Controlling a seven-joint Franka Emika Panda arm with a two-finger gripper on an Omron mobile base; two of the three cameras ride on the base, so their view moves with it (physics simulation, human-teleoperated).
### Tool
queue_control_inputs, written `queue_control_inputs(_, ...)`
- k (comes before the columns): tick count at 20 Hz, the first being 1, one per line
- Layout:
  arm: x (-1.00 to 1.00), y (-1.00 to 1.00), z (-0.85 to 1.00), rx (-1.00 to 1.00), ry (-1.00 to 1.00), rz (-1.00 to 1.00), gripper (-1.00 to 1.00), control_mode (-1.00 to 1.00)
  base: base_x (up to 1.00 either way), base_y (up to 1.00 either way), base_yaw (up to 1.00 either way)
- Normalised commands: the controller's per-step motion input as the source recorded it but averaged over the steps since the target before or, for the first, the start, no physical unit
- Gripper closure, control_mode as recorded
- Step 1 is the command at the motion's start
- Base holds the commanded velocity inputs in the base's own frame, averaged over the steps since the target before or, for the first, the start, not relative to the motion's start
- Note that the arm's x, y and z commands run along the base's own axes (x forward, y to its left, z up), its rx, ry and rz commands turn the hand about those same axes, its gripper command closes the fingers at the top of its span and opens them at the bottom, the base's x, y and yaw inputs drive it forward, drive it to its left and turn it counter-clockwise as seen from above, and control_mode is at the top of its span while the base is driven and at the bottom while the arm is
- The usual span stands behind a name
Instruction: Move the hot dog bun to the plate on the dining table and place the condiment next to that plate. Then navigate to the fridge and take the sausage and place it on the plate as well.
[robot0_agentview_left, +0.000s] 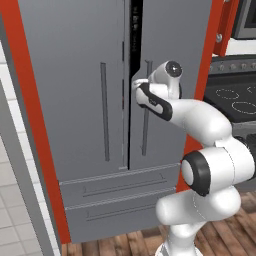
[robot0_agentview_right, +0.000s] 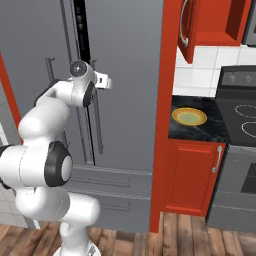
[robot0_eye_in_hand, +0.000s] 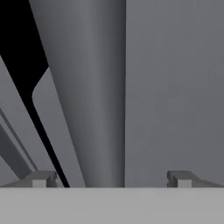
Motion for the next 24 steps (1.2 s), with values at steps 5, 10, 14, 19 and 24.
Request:
queue_control_inputs(5, 0.34, 0.0, -0.11, 0.0, 0.0, 0.0, 1.0, -1.0, 0.0, 0.0, 0.0)
queue_control_inputs(10, 0.12, 0.0, -0.07, -0.01, 0.02, 0.0, 1.0, -1.0, 0.0, 0.0, 0.0)
queue_control_inputs(14, 0.0, 0.0, -0.06, -0.05, 0.07, 0.0, 1.0, -1.0, 0.0, 0.0, 0.0)
queue_control_inputs(19, -0.45, -0.09, -0.13, 0.0, 0.04, -0.05, 1.0, -1.0, 0.0, 0.0, 0.0)
queue_control_inputs(24, -0.86, -0.41, 0.0, 0.0, -0.02, -0.01, 1.0, -1.0, 0.0, 0.0, 0.0)
